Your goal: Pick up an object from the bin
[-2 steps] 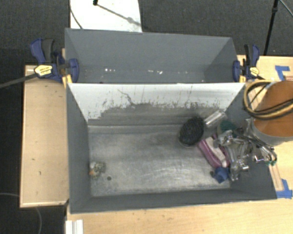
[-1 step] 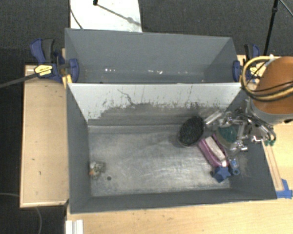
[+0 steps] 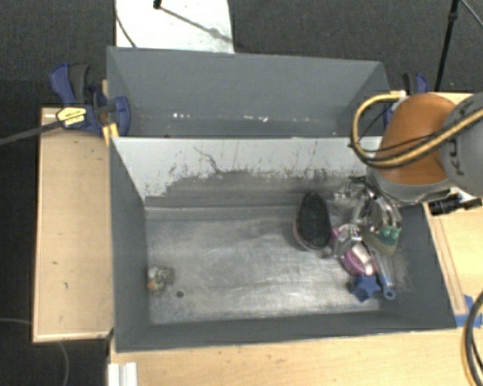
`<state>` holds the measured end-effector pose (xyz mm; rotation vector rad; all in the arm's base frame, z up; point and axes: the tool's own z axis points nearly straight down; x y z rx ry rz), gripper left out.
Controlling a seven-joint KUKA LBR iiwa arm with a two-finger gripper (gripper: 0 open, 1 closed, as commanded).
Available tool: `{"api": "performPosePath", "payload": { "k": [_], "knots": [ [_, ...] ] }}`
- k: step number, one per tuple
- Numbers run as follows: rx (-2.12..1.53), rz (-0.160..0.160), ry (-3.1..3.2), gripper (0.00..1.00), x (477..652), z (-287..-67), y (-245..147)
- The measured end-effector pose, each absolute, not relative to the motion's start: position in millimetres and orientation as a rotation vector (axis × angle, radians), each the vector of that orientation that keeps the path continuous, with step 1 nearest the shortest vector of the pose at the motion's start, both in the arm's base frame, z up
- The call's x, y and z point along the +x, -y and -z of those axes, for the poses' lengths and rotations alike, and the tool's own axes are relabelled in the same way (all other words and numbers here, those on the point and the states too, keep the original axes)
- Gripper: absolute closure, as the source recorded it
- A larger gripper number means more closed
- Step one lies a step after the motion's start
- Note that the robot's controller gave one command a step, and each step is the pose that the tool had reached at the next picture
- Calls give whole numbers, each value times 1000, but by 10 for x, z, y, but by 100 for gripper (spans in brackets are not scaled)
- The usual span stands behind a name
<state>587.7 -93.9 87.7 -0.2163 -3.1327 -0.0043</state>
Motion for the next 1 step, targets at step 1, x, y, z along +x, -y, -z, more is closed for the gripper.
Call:
{"api": "performPosePath", "payload": {
  "k": [1],
  "knots": [
    [-403,-3,3123,0,5858,-729,517]
  ]
}}
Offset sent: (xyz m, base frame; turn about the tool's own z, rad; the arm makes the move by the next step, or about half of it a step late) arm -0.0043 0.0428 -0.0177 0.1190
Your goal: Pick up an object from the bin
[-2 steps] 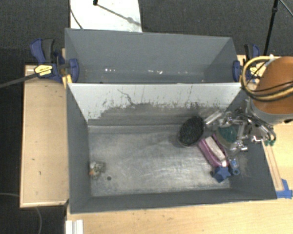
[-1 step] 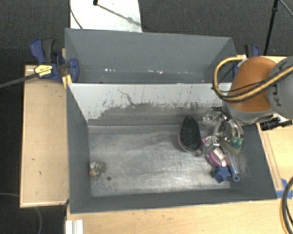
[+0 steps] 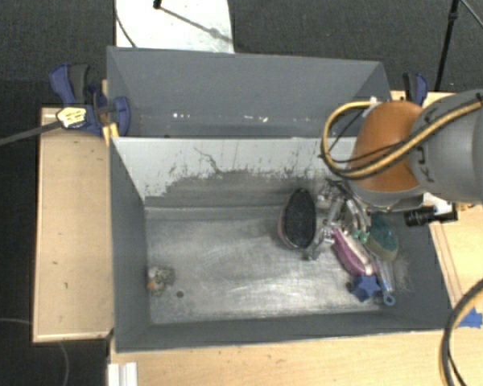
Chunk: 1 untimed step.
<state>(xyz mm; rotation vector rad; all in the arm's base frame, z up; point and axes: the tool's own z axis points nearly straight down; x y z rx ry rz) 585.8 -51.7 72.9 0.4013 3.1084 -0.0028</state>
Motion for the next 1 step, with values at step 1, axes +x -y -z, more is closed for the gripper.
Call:
{"api": "performPosePath", "payload": {
  "k": [1],
  "knots": [
    [851,-2,-3024,0,5884,-821,-40]
  ]
}}
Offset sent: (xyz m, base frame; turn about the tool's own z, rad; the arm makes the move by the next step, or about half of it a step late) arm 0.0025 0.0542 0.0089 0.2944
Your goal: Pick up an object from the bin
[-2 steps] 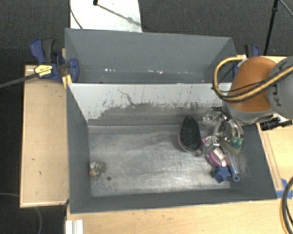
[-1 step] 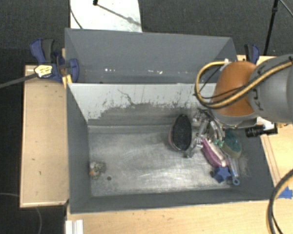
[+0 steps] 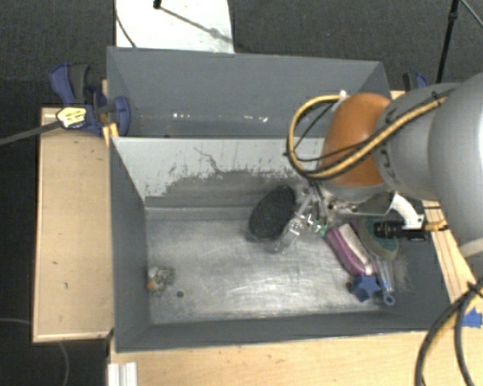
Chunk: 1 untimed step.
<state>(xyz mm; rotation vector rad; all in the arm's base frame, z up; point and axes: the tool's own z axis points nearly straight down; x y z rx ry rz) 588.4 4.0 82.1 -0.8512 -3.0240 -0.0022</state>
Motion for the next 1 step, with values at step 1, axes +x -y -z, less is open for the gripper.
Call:
{"api": "performPosePath", "payload": {
  "k": [1],
  "knots": [
    [-597,3,3085,0,5698,-904,-672]
  ]
}}
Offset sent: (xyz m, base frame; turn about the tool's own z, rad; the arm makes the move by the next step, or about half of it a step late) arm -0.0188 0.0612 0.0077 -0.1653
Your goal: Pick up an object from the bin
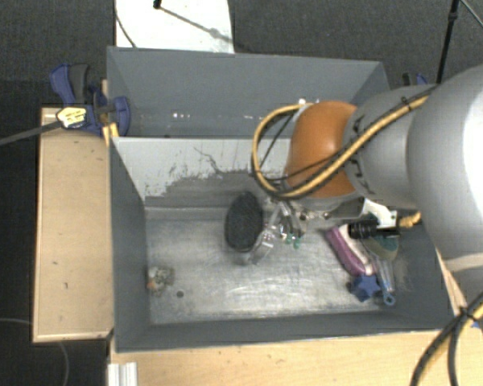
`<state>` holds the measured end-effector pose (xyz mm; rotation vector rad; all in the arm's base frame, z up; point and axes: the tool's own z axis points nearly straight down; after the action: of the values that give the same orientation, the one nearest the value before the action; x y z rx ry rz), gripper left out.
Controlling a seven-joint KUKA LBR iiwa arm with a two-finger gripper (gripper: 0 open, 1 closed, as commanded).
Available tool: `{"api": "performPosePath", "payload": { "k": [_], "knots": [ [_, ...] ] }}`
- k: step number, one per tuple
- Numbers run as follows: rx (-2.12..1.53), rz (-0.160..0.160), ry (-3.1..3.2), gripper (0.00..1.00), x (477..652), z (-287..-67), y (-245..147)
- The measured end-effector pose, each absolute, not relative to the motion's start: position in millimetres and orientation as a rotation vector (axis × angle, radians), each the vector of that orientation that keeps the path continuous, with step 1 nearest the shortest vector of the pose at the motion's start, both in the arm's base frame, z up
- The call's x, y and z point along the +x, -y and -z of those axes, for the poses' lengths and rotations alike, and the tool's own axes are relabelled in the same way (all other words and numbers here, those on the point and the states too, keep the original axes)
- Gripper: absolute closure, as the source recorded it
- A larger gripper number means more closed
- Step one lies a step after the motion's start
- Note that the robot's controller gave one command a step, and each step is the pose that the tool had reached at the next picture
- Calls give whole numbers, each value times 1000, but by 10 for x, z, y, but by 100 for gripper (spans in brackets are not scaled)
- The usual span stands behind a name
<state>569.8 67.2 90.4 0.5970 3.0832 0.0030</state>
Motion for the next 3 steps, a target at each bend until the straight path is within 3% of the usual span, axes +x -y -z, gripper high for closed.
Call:
{"api": "performPosePath", "payload": {
  "k": [1,2,3],
  "knots": [
    [494,-5,-3101,0,5410,-1169,-1472],
    [787,-6,-3033,0,5618,-717,-1640],
    [782,-5,-3035,100,5624,-734,-1638]
  ]
}}
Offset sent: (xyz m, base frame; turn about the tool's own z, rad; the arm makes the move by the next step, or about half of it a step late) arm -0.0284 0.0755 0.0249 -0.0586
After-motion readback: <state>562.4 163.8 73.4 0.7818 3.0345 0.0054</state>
